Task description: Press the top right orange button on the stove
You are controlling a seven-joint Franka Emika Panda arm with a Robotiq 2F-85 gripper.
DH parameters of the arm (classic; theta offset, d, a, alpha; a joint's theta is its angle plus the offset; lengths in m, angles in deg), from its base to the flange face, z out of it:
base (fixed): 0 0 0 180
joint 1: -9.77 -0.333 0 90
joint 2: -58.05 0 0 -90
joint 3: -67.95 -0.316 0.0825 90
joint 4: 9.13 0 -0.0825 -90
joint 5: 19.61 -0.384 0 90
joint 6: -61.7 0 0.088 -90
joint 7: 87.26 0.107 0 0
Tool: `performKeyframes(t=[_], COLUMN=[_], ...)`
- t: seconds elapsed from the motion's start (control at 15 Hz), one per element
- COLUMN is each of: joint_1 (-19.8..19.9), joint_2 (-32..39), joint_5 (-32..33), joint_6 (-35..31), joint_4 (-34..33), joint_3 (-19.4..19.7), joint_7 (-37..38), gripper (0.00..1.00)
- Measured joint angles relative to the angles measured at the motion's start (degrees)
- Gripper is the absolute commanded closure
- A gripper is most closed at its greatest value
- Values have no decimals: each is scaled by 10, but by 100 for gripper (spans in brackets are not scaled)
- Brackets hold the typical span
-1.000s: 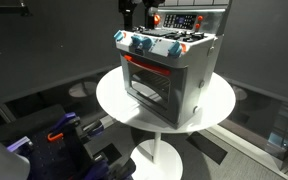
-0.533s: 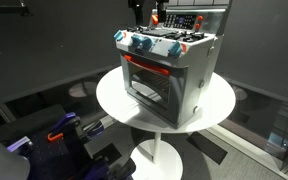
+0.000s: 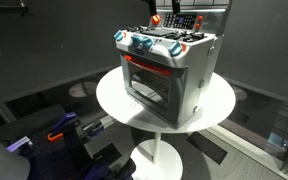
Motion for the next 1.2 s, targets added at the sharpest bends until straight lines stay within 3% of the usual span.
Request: performKeyframes(t=[0.67, 1.2], joint_1=[0, 0], joint_2=[100, 204], joint_5=[0, 0], joint_6=[-173, -210], joint_4=[-52, -145], joint_3=[7, 25], joint_7=[2, 8], gripper=[0, 0])
